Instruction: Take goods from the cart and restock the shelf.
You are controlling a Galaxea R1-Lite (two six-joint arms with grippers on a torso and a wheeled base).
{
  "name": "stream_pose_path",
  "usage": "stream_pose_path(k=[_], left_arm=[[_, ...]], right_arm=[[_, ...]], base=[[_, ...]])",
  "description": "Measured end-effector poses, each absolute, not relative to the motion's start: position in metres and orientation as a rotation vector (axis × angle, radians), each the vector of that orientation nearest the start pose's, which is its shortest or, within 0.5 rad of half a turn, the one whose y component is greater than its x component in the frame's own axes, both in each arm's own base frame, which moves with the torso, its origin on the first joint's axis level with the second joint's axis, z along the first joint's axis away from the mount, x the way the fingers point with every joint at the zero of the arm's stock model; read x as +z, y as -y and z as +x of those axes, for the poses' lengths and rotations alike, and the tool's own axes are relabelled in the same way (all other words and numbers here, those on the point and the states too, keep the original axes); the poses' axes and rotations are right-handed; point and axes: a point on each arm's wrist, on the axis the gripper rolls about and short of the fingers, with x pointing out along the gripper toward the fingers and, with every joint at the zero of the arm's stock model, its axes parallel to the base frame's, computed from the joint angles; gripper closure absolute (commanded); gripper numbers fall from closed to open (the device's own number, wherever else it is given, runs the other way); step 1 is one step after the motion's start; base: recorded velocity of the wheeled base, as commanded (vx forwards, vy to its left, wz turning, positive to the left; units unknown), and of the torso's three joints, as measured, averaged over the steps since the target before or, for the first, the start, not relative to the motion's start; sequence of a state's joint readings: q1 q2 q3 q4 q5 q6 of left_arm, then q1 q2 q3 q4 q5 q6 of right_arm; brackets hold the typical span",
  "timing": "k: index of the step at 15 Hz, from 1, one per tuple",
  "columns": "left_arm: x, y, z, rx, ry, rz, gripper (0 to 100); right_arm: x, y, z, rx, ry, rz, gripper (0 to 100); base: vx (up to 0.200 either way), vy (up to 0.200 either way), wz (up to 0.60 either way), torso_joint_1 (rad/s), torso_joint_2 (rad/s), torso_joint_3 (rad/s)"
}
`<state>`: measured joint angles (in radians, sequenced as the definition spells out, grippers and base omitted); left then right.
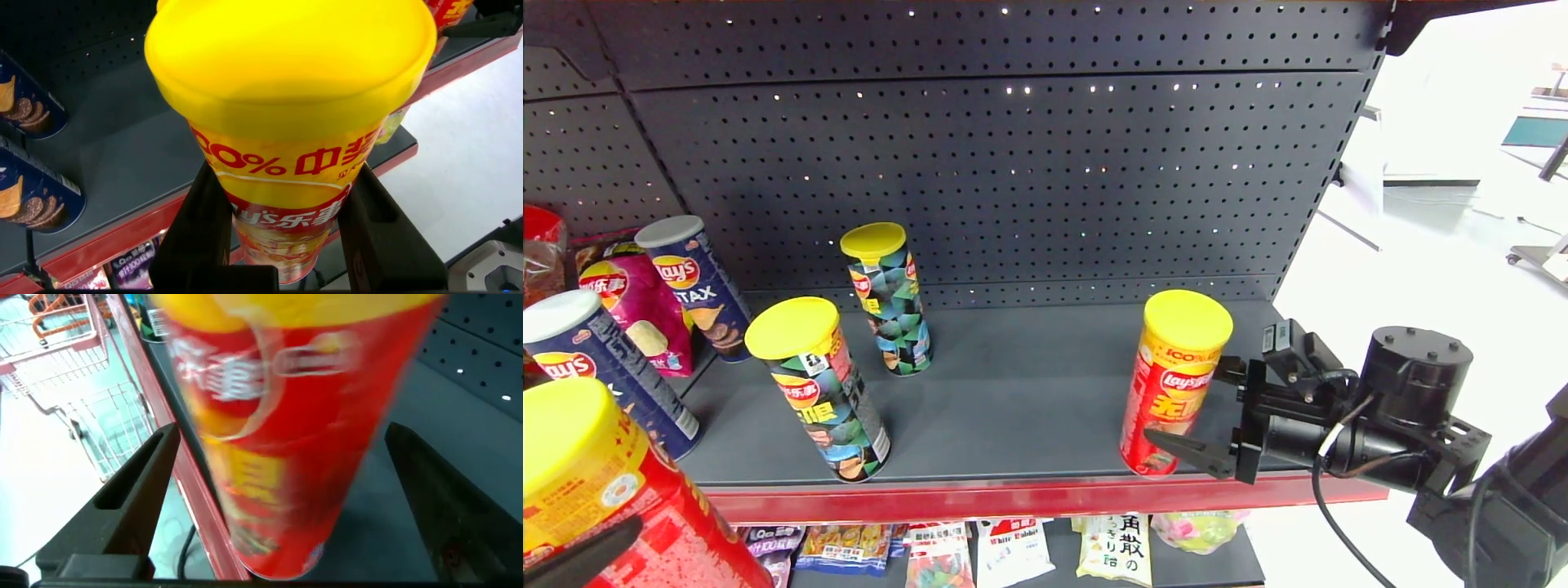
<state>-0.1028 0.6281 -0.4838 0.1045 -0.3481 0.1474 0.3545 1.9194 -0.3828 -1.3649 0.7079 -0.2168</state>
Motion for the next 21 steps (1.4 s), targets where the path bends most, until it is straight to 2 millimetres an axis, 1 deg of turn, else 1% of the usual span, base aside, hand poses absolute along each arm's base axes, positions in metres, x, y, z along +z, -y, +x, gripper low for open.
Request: stream_pose_path(k=[3,6,9,10,12,14,15,16,17,18,19,20,21], left_arm=[[0.201,0.012,0.038,-0.467,-0.215,0.114,100],[0.201,0.012,0.039,-0.468,-0.218,0.114,100],[0.201,0.012,0.039,-0.474,-0.218,0.113,100],[0.201,0.012,0.039,-0.475,-0.217,0.113,100],[0.202,0.012,0.038,-0.495,-0.207,0.124,100],[0.206,0.013,0.036,-0.526,-0.184,0.130,100],[0.211,0.013,0.035,-0.541,-0.160,0.132,100],[0.215,0.013,0.034,-0.551,-0.147,0.132,100],[0.217,0.014,0.031,-0.607,-0.129,0.128,100],[0.217,0.015,0.028,-0.659,-0.117,0.120,100],[0.218,0.015,0.026,-0.679,-0.107,0.116,100],[0.218,0.015,0.024,-0.682,-0.101,0.116,100],[0.218,0.015,0.023,-0.684,-0.095,0.116,100]], right_arm=[[0.093,-0.103,0.243,1.066,-0.087,-0.157,0],[0.098,-0.093,0.227,1.046,-0.092,-0.156,0],[0.105,-0.077,0.193,0.984,-0.097,-0.162,0],[0.108,-0.071,0.180,0.937,-0.094,-0.170,0],[0.114,-0.061,0.161,0.829,-0.082,-0.175,0],[0.129,-0.049,0.146,0.708,-0.022,-0.174,0],[0.137,-0.042,0.140,0.654,0.007,-0.173,0],[0.149,-0.034,0.136,0.593,0.042,-0.174,0],[0.160,-0.028,0.133,0.544,0.034,-0.172,0],[0.170,-0.022,0.129,0.503,-0.020,-0.164,0],[0.178,-0.016,0.119,0.464,-0.108,-0.148,0],[0.189,-0.012,0.104,0.426,-0.163,-0.138,0],[0.200,-0.008,0.081,0.379,-0.171,-0.137,0]], base=[[0.000,0.000,0.00,0.000,0.00,0.000],[0.000,0.000,0.00,0.000,0.00,0.000],[0.000,0.000,0.00,0.000,0.00,0.000],[0.000,0.000,0.00,0.000,0.00,0.000],[0.000,0.000,0.00,0.000,0.00,0.000],[0.000,0.000,0.00,0.000,0.00,0.000],[0.000,0.000,0.00,0.000,0.00,0.000],[0.000,0.000,0.00,0.000,0.00,0.000],[0.000,0.000,0.00,0.000,0.00,0.000],[0.000,0.000,0.00,0.000,0.00,0.000],[0.000,0.000,0.00,0.000,0.00,0.000],[0.000,0.000,0.00,0.000,0.00,0.000],[0.000,0.000,0.00,0.000,0.00,0.000]])
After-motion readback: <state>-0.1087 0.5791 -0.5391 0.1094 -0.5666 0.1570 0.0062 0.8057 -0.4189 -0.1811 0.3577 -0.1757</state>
